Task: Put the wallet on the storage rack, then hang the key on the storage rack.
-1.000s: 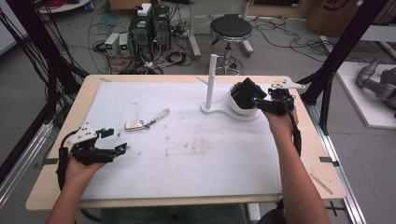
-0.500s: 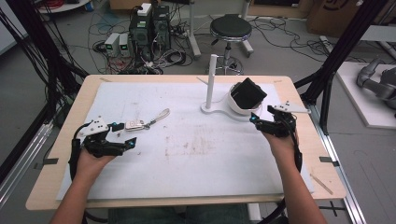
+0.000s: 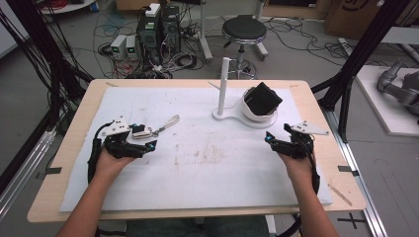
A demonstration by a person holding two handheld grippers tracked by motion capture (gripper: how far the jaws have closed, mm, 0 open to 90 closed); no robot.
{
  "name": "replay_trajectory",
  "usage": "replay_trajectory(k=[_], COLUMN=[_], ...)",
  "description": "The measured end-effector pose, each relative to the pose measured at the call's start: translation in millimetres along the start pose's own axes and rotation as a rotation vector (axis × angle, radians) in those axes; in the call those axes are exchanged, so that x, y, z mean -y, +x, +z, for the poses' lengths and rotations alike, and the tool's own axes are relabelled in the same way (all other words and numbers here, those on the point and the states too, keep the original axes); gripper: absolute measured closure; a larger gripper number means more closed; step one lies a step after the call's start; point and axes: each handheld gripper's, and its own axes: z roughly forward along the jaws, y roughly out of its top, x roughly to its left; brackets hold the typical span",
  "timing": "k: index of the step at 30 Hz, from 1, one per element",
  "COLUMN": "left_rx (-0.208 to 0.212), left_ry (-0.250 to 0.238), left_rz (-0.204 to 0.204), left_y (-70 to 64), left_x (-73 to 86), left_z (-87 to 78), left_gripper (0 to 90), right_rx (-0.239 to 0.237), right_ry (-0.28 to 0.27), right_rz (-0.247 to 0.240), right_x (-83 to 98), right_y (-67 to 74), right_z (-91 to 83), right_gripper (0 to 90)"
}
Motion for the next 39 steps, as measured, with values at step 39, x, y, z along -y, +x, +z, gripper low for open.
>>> replay_trajectory(k=[39], left_rx=[-0.054], left_ry=[0.157], left_rz=[-0.046], left_y=[21.9], left_x=[-17.3], left_z=[56.9], left_gripper=[18.9], right_rx=[-0.034], right_ry=[0.015], right_rz=[-0.045], right_x=[-4.3], right_y=[9.6], right_z=[14.0], right_gripper=[21.2])
